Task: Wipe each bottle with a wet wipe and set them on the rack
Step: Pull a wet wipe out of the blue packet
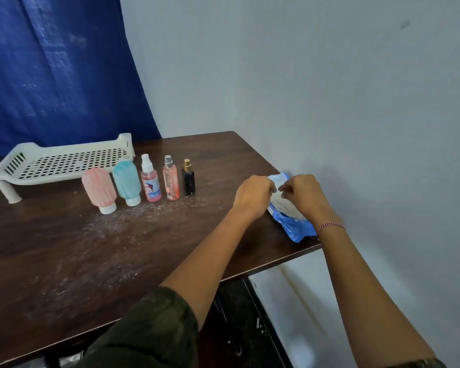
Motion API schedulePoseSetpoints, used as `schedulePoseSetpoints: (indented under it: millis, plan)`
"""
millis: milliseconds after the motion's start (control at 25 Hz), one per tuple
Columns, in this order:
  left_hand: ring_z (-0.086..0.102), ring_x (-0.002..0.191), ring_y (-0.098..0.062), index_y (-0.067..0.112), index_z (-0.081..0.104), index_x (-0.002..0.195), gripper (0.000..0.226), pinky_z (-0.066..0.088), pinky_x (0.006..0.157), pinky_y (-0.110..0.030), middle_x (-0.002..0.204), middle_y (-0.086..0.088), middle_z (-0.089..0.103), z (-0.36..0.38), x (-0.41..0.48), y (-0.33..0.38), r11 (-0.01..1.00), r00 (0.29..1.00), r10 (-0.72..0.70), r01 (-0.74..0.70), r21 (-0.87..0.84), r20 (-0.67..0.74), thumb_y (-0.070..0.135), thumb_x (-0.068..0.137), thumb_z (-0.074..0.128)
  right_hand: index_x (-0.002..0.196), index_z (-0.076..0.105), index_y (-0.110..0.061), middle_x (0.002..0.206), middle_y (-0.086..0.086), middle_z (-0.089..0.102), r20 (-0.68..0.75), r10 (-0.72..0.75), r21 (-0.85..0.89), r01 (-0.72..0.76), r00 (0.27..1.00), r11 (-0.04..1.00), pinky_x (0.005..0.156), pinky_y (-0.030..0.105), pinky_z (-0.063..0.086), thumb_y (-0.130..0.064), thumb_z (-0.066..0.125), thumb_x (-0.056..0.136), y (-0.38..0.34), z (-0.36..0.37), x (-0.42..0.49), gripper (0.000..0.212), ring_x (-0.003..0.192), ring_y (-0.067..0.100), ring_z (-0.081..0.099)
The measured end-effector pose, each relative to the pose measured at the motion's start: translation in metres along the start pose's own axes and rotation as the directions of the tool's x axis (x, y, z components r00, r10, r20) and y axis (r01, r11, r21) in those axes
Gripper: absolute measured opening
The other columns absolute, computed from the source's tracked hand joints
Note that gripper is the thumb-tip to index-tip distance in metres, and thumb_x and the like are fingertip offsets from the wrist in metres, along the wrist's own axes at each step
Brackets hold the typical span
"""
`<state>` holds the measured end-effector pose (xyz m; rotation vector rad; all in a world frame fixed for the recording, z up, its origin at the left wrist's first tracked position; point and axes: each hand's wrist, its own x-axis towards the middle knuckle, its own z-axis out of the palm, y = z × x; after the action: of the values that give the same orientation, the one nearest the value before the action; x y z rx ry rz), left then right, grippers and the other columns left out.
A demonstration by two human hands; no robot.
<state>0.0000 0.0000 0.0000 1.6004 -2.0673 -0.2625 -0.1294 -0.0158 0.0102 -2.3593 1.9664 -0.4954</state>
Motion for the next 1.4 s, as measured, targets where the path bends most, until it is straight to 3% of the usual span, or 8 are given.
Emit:
schedulePoseSetpoints:
  millis: [80,200,360,600,760,920,1160,1400]
  plan:
    - [0.063,0.101,-0.021,0.016,0.068,0.113,0.030,0.052,0.082,-0.032,0.112,-0.004,0.069,0.004,0.005,-0.002,0.999,1.000,-0.021,0.020,0.028,0.015,0.005,0.092,0.049,0.105,0.071,-0.012,0.102,0.014,0.069,0.018,0.046,0.028,-0.046,0.999,0.999,0.083,0.029,0.048,-0.016,0.060,0.089,0.002,0.003,0.001,0.020,0.093,0.026,0.062]
    - [0.062,0.103,-0.019,0.019,0.068,0.111,0.029,0.046,0.077,-0.028,0.108,0.001,0.070,0.011,0.010,-0.002,0.995,0.999,-0.030,0.027,0.098,0.035,0.008,0.092,0.050,0.086,0.074,-0.005,0.087,0.018,0.068,0.055,0.091,-0.018,-0.090,0.994,0.996,0.063,0.026,0.044,-0.016,0.057,0.087,0.001,0.011,0.001,0.020,0.071,0.026,0.056]
    - [0.061,0.102,-0.023,0.022,0.070,0.109,0.029,0.040,0.074,-0.027,0.110,-0.003,0.068,0.018,0.015,0.001,0.978,1.000,-0.003,0.000,0.210,0.012,0.008,0.091,0.052,0.073,0.072,-0.002,0.069,0.015,0.064,0.065,0.113,-0.041,-0.111,0.991,0.993,0.061,0.029,0.043,-0.023,0.058,0.085,0.003,0.014,0.002,0.028,0.061,0.023,0.051]
    - [0.061,0.096,-0.025,0.024,0.070,0.106,0.031,0.038,0.070,-0.027,0.104,-0.004,0.068,0.020,0.021,0.005,0.944,0.999,0.017,-0.027,0.328,0.033,0.006,0.089,0.053,0.055,0.048,-0.008,0.056,0.003,0.038,0.078,0.155,-0.116,-0.145,0.985,0.983,0.057,0.025,0.034,-0.022,0.055,0.086,-0.002,0.017,0.008,0.035,0.048,0.013,0.034]
    - [0.061,0.097,-0.025,0.026,0.069,0.110,0.035,0.037,0.070,-0.027,0.105,-0.003,0.066,0.019,0.025,0.005,0.948,0.997,0.013,-0.035,0.317,0.073,0.005,0.088,0.054,0.042,0.039,-0.009,0.046,0.005,0.034,0.053,0.116,-0.012,-0.116,0.992,0.993,0.044,0.023,0.023,-0.010,0.052,0.084,0.004,0.013,0.006,0.043,0.045,0.015,0.030]
    - [0.061,0.095,-0.026,0.030,0.066,0.117,0.037,0.038,0.067,-0.029,0.108,-0.005,0.066,0.019,0.030,0.004,0.953,0.998,0.029,-0.047,0.299,0.062,0.008,0.090,0.053,0.072,0.066,0.003,0.070,0.016,0.062,-0.002,0.136,0.112,-0.135,0.991,0.984,0.061,0.032,0.046,-0.010,0.052,0.085,0.014,0.009,0.007,0.023,0.068,0.028,0.058]
    - [0.063,0.092,-0.024,0.021,0.070,0.108,0.027,0.042,0.066,-0.029,0.103,-0.005,0.069,0.021,0.035,0.009,0.981,1.000,0.017,-0.014,0.195,-0.010,0.010,0.091,0.053,0.104,0.066,-0.013,0.099,0.008,0.069,-0.048,0.145,0.174,-0.135,0.988,0.975,0.073,0.032,0.048,-0.029,0.060,0.089,0.020,0.004,0.005,0.023,0.089,0.025,0.062]
    - [0.061,0.100,-0.023,0.023,0.067,0.110,0.034,0.044,0.078,-0.032,0.110,-0.002,0.066,0.023,0.034,0.006,0.993,0.997,-0.068,0.063,0.096,0.046,0.004,0.085,0.054,0.087,0.072,-0.008,0.085,0.009,0.071,0.074,0.131,0.200,-0.143,0.989,0.969,0.075,0.031,0.052,-0.028,0.066,0.085,0.028,0.006,0.003,0.021,0.079,0.022,0.065]
